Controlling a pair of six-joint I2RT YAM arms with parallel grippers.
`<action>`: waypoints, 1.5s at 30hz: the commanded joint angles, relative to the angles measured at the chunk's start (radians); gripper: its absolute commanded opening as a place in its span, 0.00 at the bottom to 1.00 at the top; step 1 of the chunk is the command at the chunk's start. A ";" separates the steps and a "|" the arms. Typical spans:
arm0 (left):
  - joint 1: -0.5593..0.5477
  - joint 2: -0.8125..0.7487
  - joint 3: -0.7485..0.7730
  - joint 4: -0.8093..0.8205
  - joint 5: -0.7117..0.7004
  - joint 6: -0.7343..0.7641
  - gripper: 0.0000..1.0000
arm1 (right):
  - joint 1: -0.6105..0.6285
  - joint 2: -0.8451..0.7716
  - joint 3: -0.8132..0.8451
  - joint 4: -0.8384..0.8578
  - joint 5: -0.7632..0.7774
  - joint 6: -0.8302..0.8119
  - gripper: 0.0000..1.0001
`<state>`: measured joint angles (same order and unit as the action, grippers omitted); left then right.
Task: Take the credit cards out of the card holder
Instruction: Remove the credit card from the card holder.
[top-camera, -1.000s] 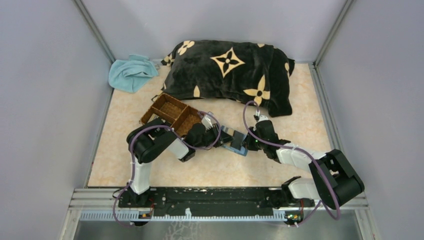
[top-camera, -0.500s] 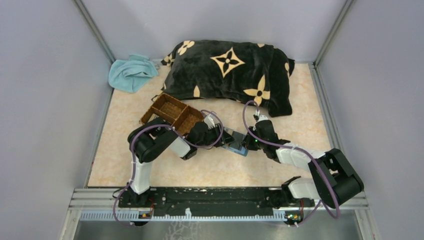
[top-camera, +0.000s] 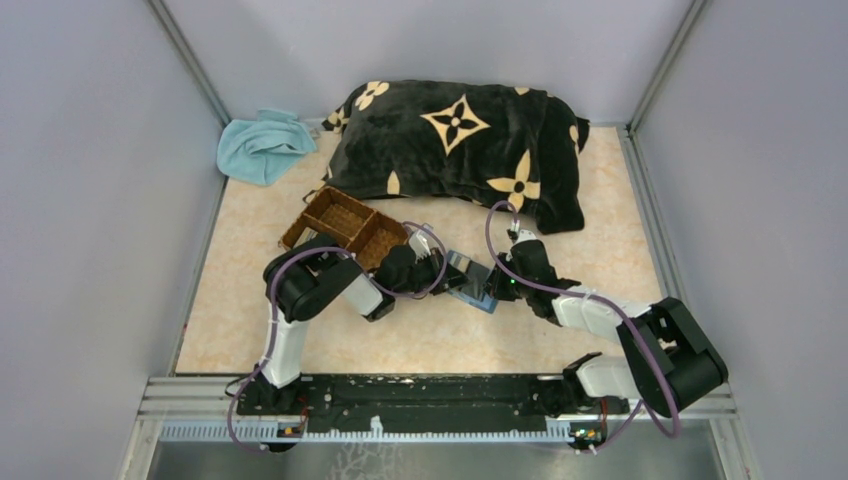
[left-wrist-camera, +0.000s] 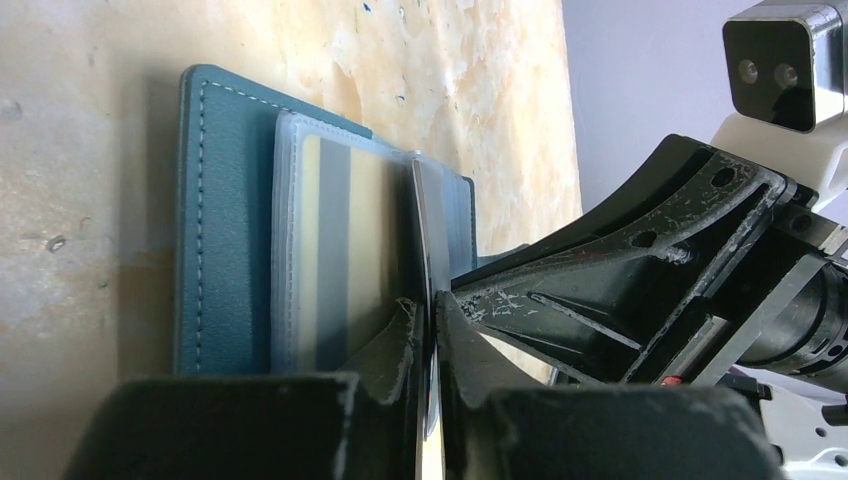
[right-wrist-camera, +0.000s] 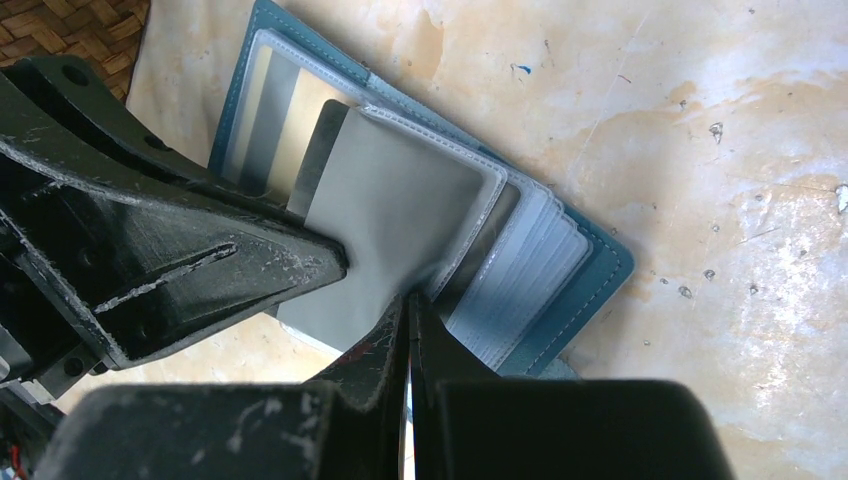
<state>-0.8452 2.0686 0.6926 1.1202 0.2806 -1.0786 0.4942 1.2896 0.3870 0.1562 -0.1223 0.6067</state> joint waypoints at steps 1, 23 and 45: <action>-0.099 0.016 0.000 0.117 0.282 -0.103 0.09 | 0.014 0.065 -0.040 -0.119 0.013 -0.001 0.00; -0.010 -0.013 -0.122 0.203 0.263 -0.138 0.17 | 0.014 0.077 -0.037 -0.124 0.027 0.004 0.00; 0.021 0.032 -0.174 0.283 0.265 -0.193 0.09 | 0.014 -0.002 -0.011 -0.186 0.043 0.001 0.00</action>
<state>-0.8265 2.0590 0.5434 1.3849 0.4778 -1.1965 0.4953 1.3067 0.3946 0.1829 -0.1040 0.6392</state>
